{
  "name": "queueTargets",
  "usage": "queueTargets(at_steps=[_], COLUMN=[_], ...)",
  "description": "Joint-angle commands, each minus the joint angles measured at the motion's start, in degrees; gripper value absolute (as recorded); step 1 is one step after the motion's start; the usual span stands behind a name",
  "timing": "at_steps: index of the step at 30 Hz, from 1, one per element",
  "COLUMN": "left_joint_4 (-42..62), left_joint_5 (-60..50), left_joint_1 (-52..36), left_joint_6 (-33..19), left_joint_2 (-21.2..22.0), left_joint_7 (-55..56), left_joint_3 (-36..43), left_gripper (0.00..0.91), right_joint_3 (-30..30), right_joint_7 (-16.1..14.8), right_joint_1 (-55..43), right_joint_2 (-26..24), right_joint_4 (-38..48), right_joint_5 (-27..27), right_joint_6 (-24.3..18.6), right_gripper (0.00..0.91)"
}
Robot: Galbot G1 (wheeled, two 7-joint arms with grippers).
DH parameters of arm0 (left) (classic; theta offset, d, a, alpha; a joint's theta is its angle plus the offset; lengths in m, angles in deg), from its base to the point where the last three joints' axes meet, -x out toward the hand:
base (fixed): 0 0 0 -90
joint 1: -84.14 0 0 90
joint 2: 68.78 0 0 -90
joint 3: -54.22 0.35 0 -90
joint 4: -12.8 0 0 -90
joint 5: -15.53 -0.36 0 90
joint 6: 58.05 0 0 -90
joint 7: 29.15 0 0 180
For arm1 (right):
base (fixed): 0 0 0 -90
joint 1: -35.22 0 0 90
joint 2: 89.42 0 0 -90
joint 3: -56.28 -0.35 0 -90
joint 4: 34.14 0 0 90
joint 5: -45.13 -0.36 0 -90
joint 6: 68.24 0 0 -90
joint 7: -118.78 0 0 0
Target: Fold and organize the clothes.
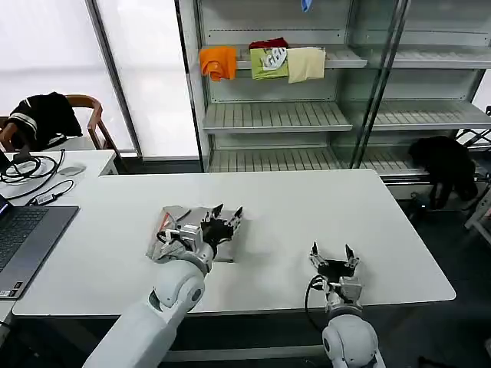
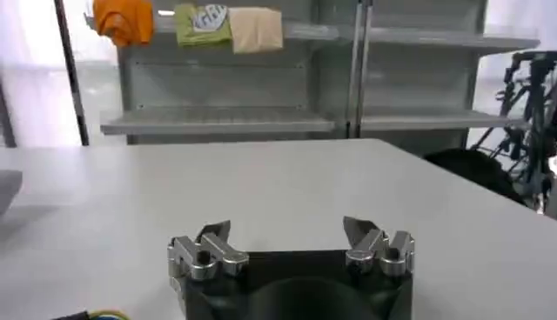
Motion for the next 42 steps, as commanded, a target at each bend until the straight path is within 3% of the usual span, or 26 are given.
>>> queueTargets(at_steps=[1, 3, 10, 25, 28, 33, 42], left_joint_4=[-1.64, -2.01, -4.87, -7.28, -7.14, -6.63, -5.65], left_joint_5=[-0.50, -0.44, -1.18, -1.77, -1.82, -1.72, -1.65], left_joint_1=[-0.58, -0.01, 3.82, 11.48, 11.75, 11.79, 11.73], left_joint_6=[0.55, 1.79, 3.20, 3.12, 3.11, 3.11, 3.03], left_joint_2=[-3.37, -5.96, -9.17, -9.70, -9.65, -9.53, -9.16], left_joint_7=[4.57, 5.16, 5.95, 6.32, 6.34, 6.43, 6.33], left_joint_3=[-5.25, -7.55, -14.46, -21.47, -21.42, -21.27, -20.60], left_gripper=[0.907, 0.907, 0.907, 0.907, 0.907, 0.907, 0.907], right_joint_3=[5.59, 7.07, 10.95, 16.13, 15.14, 13.46, 12.97], right_joint_7=[1.75, 3.04, 7.03, 11.07, 10.72, 10.41, 8.35], right_joint_1=[-4.62, -6.82, -14.84, -23.86, -24.34, -24.83, -25.11], right_joint_2=[2.44, 2.81, 3.18, 10.58, 11.70, 11.99, 11.99], right_joint_4=[0.29, 0.51, 2.09, 13.74, 15.38, 18.69, 23.41], right_joint_5=[-14.08, -19.71, -30.50, -29.23, -29.95, -30.61, -30.65], right_joint_6=[0.44, 1.95, 7.86, 8.32, 7.92, 7.56, 6.88], right_gripper=[0.907, 0.907, 0.907, 0.877, 0.867, 0.766, 0.796])
